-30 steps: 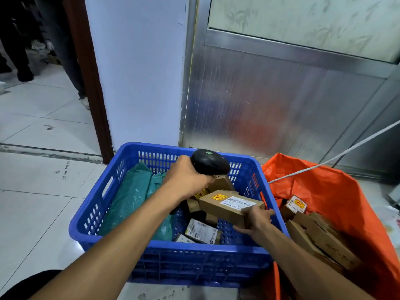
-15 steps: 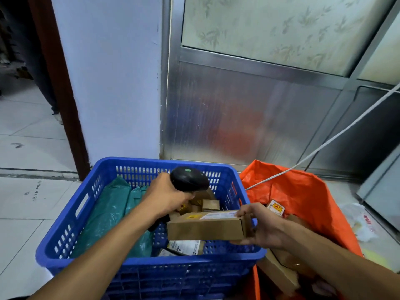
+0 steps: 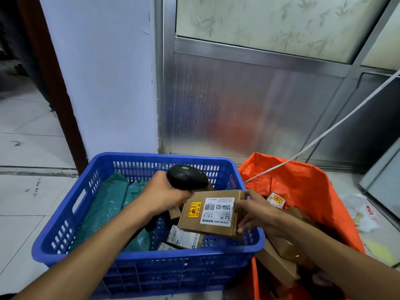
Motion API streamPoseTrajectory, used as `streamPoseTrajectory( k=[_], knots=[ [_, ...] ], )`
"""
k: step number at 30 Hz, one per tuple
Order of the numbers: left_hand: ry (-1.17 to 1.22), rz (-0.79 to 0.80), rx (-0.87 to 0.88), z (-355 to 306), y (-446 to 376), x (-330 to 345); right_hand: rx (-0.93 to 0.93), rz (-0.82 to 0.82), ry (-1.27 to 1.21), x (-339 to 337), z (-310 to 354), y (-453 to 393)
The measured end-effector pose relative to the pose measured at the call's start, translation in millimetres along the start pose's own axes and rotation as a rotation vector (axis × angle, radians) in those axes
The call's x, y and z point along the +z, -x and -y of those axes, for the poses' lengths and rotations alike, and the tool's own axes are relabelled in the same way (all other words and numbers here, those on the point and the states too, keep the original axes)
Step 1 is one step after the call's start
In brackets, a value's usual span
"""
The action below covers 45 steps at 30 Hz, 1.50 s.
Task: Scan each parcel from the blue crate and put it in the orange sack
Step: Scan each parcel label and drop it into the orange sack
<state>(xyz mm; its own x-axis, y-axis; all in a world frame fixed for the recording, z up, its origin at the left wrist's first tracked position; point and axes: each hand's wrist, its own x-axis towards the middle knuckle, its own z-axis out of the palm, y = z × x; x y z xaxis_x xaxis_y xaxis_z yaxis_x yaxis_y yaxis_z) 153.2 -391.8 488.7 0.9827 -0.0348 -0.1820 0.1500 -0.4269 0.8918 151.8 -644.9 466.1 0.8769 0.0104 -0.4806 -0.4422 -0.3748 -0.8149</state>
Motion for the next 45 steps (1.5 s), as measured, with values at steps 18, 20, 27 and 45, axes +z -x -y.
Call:
streamPoseTrajectory(
  k=[18, 20, 27, 45],
  knots=[
    [0.008, -0.035, -0.08, 0, 9, 14, -0.18, -0.05, -0.038, -3, 5, -11],
    [-0.016, -0.06, -0.072, 3, 8, 14, -0.177, -0.037, -0.035, -2, 5, -10],
    [-0.05, -0.06, -0.065, 5, 7, 13, -0.182, -0.028, -0.038, -2, 4, -11],
    [-0.071, -0.052, -0.081, 3, 10, 9, -0.177, -0.011, -0.036, -2, 0, -15]
  ],
)
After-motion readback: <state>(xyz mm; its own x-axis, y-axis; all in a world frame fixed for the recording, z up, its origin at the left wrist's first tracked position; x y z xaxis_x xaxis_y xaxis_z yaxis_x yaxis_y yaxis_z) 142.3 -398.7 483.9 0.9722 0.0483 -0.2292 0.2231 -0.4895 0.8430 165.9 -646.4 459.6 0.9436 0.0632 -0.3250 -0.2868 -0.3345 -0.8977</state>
